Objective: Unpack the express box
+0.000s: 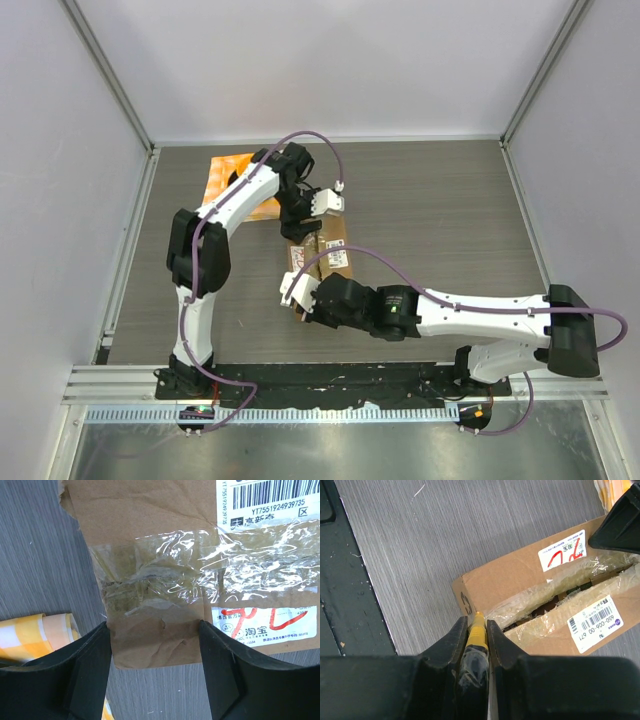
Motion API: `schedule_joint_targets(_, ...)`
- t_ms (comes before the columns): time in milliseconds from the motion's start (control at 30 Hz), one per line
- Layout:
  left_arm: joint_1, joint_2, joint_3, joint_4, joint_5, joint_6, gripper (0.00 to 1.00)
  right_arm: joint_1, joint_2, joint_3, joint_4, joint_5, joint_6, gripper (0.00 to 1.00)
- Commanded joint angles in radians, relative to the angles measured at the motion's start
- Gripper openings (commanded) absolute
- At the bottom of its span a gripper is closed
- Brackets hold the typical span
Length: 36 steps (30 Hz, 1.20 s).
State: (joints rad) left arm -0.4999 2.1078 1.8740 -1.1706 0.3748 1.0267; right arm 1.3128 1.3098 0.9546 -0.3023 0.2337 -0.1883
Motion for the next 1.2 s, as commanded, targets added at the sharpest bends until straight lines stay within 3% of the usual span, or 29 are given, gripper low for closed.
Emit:
schedule_joint_targets(0, -0.023, 0.092, -0.102, -0.057, -0.122, 0.184, 0.0, 0.009, -0.003, -0.004, -0.334, 0.039, 0.038, 0.01)
schedule_joint_targets(1033, 0.017, -0.02, -0.323, 0.04, -0.292, 0.331, 0.0, 0.025, -0.052, 0.032, -0.445, 0.041, 0.098, 0.01)
schedule_joint_targets(1167, 0.017, -0.022, -0.303, 0.019, -0.255, 0.311, 0.0, 0.023, -0.038, 0.041, -0.445, 0.042, 0.113, 0.01)
